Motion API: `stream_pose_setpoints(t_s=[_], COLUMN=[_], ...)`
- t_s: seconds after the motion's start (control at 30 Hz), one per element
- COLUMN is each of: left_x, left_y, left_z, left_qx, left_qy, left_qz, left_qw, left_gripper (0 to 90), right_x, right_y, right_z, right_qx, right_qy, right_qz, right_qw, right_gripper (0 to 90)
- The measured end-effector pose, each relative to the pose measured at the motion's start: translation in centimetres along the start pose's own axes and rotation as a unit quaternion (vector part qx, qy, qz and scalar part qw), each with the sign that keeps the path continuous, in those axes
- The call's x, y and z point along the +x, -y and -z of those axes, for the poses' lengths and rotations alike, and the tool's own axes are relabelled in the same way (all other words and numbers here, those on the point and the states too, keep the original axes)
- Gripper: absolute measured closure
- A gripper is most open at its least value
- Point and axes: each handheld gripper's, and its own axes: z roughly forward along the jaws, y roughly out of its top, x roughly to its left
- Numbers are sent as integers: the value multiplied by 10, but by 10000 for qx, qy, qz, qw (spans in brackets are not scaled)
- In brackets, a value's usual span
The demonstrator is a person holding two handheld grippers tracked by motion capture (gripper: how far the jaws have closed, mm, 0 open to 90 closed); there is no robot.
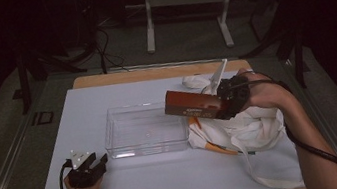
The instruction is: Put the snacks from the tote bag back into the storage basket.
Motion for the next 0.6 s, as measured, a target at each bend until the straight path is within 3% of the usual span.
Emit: stream_pose_setpoints(t_s=[0.6], left_x=[0], left_y=[0], left_z=[0], left_qx=[-9], left_qy=[12], left_qz=[7], left_qw=[10000], left_gripper=[541], right_x=[2], right_y=[-18], right_z=[-5], right_qx=[-48], right_qy=[-59], right_qz=[162], right_qw=[9998], right_gripper=[435])
